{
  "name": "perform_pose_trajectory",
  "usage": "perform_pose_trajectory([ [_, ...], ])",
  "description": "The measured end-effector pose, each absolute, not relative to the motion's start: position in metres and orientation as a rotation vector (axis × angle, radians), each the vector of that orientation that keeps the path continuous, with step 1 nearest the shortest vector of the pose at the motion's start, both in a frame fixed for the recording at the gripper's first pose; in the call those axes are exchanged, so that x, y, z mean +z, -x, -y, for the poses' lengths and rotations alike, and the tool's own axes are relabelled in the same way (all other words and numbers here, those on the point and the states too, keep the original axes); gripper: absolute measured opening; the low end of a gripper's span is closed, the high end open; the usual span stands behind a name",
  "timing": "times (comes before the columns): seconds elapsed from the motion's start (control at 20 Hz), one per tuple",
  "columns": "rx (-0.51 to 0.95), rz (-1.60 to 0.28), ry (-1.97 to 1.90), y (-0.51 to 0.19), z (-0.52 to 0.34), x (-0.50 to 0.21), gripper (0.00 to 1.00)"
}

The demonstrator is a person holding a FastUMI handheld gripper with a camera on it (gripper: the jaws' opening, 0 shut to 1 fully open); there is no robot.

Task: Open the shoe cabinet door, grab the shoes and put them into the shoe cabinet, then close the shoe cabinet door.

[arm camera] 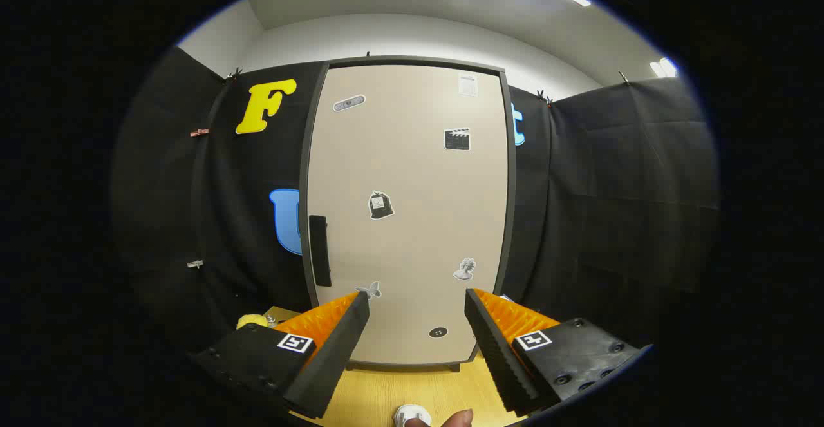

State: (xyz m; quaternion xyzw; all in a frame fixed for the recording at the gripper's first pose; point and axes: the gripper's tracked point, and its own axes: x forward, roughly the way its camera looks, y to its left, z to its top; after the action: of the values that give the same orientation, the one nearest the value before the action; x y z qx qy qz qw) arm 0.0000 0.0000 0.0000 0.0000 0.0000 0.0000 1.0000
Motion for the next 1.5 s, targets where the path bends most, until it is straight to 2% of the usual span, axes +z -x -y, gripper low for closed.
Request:
perform_pose_trajectory([
  [1.05,0.001,0.025,-0.012,0.011,-0.007,0.009,0.98],
  [1.5,0.120,0.088,-0.052,-0.025,-0.085,0.033,0.98],
])
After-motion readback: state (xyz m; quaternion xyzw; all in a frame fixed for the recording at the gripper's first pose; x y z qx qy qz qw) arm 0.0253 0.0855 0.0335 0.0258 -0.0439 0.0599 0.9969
